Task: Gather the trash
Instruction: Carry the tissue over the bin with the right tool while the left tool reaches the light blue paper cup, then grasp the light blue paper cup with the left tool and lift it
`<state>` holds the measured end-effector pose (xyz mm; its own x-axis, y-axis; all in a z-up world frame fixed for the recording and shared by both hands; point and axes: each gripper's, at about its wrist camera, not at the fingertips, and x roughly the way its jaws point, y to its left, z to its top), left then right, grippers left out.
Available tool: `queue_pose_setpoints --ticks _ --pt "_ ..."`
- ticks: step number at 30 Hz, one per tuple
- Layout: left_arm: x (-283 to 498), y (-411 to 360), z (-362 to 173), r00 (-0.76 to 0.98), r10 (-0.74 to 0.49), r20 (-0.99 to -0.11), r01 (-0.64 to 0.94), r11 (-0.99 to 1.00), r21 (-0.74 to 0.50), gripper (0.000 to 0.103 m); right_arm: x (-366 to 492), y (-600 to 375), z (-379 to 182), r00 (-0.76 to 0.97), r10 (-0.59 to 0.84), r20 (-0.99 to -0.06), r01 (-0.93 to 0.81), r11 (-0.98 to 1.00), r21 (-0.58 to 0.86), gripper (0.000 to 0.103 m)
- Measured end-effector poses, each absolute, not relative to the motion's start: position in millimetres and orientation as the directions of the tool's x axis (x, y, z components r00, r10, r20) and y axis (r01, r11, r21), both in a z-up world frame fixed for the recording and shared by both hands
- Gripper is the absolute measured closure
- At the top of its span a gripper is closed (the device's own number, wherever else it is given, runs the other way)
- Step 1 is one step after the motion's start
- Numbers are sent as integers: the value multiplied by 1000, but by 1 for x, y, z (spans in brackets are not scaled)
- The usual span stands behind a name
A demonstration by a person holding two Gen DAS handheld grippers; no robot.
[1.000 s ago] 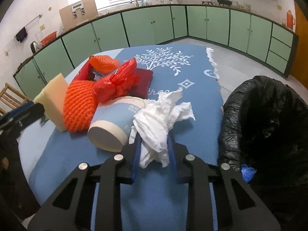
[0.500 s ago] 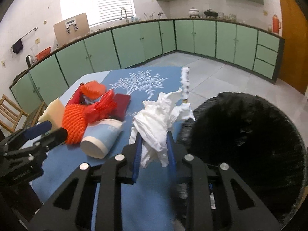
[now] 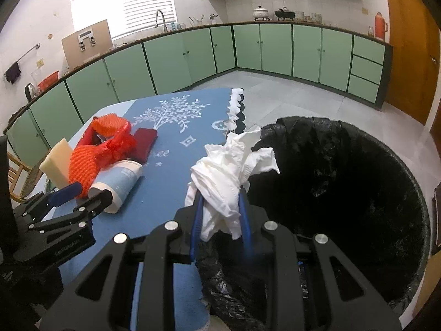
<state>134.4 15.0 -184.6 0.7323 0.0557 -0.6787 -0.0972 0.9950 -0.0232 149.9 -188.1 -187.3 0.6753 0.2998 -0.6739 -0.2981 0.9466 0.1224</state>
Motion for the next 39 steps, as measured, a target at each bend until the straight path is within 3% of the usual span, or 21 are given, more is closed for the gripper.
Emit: queue_pose_setpoints --ticks 18,21,27,39 --pt "167 26 -206 674 50 -737 -145 987 -66 35 157 -187 -203 655 285 -700 -281 952 124 79" --pt "169 27 -208 664 52 -746 -152 986 -66 43 157 -187 -203 655 285 -700 -281 952 124 79" --pt "162 29 -205 663 41 -747 -145 987 -75 48 155 -189 -199 662 289 -691 -281 951 129 79" --pt "126 24 -171 692 -16 -722 -75 993 -93 49 136 -207 -172 698 286 -656 -262 955 137 79"
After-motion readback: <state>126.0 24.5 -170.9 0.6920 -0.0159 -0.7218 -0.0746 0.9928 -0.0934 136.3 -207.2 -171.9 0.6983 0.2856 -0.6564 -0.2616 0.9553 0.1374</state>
